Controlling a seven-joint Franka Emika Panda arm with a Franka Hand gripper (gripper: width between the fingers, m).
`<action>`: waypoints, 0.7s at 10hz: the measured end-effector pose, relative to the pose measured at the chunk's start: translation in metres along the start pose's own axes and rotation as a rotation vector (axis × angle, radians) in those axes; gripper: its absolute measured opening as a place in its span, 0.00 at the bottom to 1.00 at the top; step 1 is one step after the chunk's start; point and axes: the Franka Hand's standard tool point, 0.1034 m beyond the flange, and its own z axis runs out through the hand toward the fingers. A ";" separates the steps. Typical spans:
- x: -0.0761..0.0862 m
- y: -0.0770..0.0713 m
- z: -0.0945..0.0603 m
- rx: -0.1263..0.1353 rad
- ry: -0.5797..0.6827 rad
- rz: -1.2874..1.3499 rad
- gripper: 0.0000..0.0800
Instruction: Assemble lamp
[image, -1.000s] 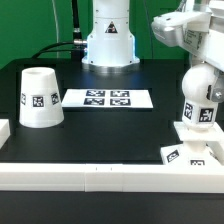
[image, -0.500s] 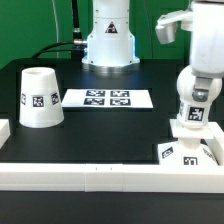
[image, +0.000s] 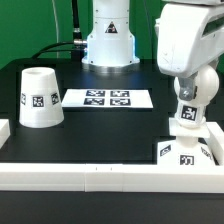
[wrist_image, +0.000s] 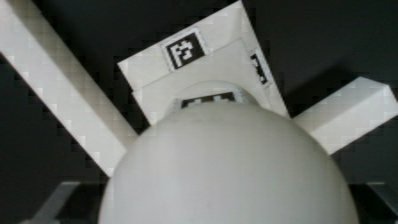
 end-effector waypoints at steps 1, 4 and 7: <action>0.000 0.000 0.000 0.000 0.000 0.062 0.72; 0.000 -0.001 0.001 0.010 0.006 0.258 0.72; -0.001 -0.002 0.001 0.044 0.025 0.556 0.72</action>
Offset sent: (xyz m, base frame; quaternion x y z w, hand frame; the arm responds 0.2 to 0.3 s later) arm 0.0000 0.0000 0.0000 0.0000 0.0000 0.1938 0.9810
